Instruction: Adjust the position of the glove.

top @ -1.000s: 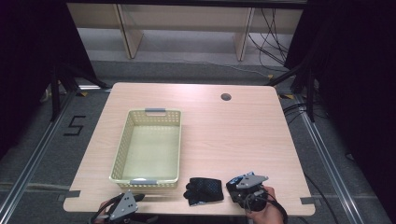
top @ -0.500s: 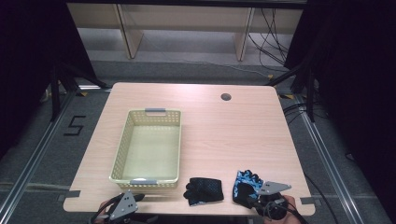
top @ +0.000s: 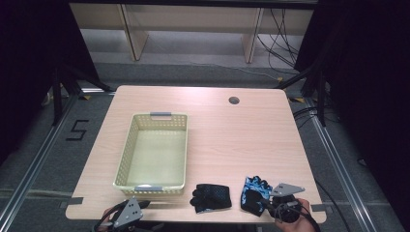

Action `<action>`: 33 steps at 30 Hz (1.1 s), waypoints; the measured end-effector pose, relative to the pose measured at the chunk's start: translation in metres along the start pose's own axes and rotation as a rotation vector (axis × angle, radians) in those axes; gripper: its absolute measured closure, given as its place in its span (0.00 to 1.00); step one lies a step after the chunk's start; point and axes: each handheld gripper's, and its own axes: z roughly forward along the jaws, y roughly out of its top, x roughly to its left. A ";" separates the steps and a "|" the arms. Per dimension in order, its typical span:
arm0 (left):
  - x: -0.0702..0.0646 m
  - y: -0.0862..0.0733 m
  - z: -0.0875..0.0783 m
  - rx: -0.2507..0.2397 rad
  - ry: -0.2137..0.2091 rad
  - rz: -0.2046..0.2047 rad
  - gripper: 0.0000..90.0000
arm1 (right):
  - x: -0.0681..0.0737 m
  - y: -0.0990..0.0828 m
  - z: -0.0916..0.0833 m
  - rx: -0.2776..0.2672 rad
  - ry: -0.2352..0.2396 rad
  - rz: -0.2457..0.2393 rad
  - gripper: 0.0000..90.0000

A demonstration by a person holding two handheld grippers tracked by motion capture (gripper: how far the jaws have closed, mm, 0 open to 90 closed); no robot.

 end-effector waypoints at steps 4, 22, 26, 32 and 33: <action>0.002 0.000 0.000 0.015 0.004 0.015 0.19 | -0.009 -0.001 -0.002 -0.029 -0.024 -0.024 1.00; 0.004 0.001 -0.001 0.005 -0.001 0.034 0.19 | 0.002 0.003 0.007 -0.074 -0.145 0.412 0.50; 0.005 0.001 -0.002 0.022 0.012 0.057 0.19 | 0.002 0.008 0.015 -0.041 -0.182 0.395 0.53; 0.004 0.001 -0.002 0.023 0.013 0.051 0.19 | -0.002 0.007 0.017 -0.022 -0.189 0.256 0.65; 0.003 0.001 -0.002 0.023 0.014 0.044 0.19 | 0.000 0.008 0.016 -0.012 -0.196 0.247 0.66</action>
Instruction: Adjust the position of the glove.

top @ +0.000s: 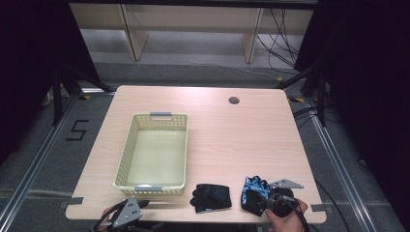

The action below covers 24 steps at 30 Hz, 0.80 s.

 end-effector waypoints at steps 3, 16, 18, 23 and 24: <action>-0.002 -0.001 0.002 -0.025 -0.003 -0.023 0.19 | -0.001 0.001 0.000 -0.006 -0.008 -0.027 0.80; 0.000 0.000 0.000 -0.009 -0.003 -0.002 0.20 | -0.013 0.013 -0.003 -0.079 0.048 -0.184 0.98; 0.000 0.000 0.001 -0.015 0.005 0.000 0.20 | -0.014 0.019 -0.009 -0.121 0.066 -0.236 0.98; -0.001 0.000 0.001 -0.014 -0.001 -0.009 0.20 | -0.012 0.031 -0.022 -0.186 0.084 -0.345 0.98; -0.001 0.000 0.001 -0.013 -0.001 -0.018 0.20 | -0.011 0.034 -0.024 -0.208 0.096 -0.350 0.98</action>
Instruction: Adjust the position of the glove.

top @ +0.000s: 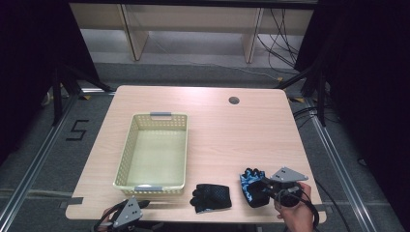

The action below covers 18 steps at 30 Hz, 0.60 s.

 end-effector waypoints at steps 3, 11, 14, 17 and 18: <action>0.000 0.000 0.001 -0.012 0.001 -0.001 0.20 | 0.001 0.008 -0.004 -0.029 0.023 -0.032 0.98; -0.001 0.004 0.004 -0.005 -0.001 0.041 0.20 | 0.016 0.037 -0.005 -0.103 0.191 -0.085 0.98; -0.007 0.007 0.008 -0.026 -0.021 0.013 0.20 | 0.028 0.047 0.000 -0.093 0.255 -0.137 0.98; -0.007 0.010 0.008 -0.020 -0.020 0.031 0.20 | 0.034 0.053 0.007 -0.090 0.311 -0.168 0.98; -0.007 0.010 0.008 -0.020 -0.020 0.031 0.20 | 0.034 0.053 0.007 -0.090 0.311 -0.168 0.98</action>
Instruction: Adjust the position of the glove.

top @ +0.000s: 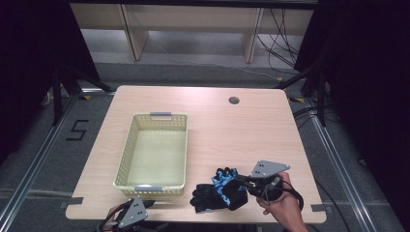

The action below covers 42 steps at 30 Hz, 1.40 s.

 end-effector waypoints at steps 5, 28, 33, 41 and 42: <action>0.001 0.005 0.002 0.001 0.004 0.030 0.21 | 0.009 0.012 0.018 0.005 0.144 -0.088 0.98; -0.011 0.028 0.050 0.021 -0.067 0.104 0.25 | -0.003 0.008 0.089 0.198 0.319 -0.223 0.98; -0.014 0.034 0.058 0.037 -0.082 0.108 0.26 | -0.004 0.004 0.094 0.186 0.311 -0.247 0.97; -0.019 0.038 0.066 0.019 -0.072 0.127 0.27 | -0.002 -0.001 0.093 0.192 0.298 -0.204 0.95; -0.020 0.040 0.067 0.006 -0.096 0.104 0.27 | -0.003 -0.001 0.093 0.184 0.297 -0.217 0.94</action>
